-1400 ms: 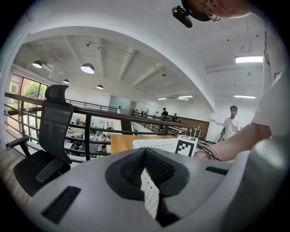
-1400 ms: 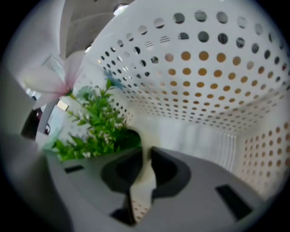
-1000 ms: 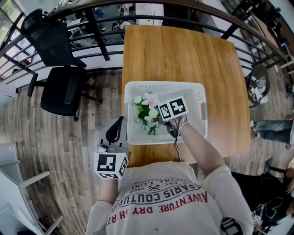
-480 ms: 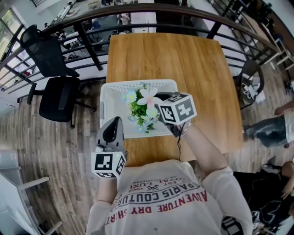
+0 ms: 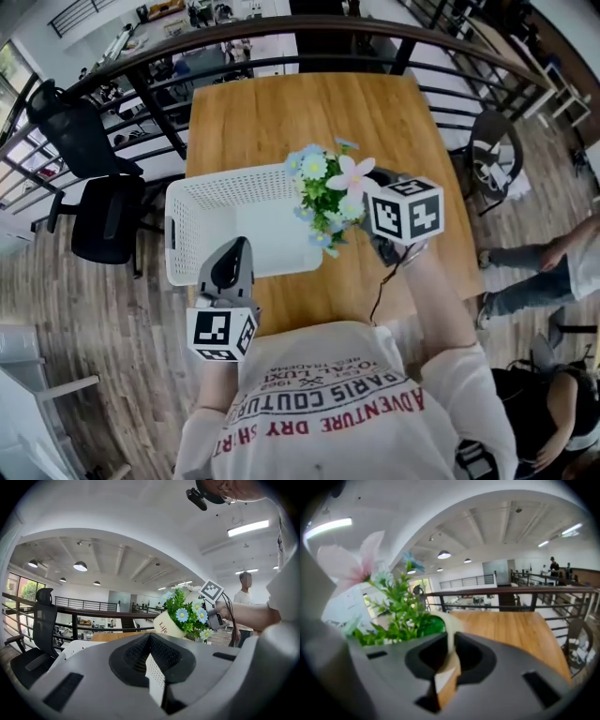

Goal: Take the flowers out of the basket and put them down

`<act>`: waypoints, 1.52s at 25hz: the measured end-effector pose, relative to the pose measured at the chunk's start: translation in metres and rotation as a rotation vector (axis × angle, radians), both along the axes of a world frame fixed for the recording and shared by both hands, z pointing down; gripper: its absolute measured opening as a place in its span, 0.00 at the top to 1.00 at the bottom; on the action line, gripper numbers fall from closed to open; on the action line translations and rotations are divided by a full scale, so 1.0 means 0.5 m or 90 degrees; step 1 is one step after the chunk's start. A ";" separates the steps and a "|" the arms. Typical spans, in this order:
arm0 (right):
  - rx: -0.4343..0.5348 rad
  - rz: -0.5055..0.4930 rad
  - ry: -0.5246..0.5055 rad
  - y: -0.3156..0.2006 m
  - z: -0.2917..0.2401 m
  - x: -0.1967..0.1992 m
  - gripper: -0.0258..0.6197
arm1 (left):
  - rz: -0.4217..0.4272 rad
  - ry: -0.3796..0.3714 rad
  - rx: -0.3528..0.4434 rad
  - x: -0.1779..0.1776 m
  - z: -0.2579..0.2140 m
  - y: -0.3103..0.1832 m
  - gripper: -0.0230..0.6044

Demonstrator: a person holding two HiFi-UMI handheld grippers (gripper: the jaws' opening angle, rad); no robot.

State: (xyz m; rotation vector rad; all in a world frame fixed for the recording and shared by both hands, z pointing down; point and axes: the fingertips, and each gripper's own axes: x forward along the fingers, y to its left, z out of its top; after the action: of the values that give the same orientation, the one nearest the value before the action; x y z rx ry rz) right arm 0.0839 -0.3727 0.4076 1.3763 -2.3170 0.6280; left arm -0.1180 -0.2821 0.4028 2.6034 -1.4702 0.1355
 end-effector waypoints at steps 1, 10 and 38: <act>-0.005 0.013 0.006 0.003 0.009 0.023 0.85 | 0.001 0.001 -0.001 0.004 0.003 0.000 0.92; -0.145 0.100 0.028 0.042 0.241 0.214 0.85 | -0.005 -0.003 -0.033 0.091 0.050 0.009 0.92; -0.330 0.193 0.060 0.122 0.552 0.277 0.82 | -0.053 -0.033 -0.088 0.109 0.123 0.039 0.92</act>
State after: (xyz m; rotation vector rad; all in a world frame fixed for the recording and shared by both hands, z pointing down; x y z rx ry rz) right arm 0.2223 -0.3116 0.6835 1.4592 -1.7107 1.1316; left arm -0.0633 -0.2628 0.4644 2.4433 -1.5259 0.2866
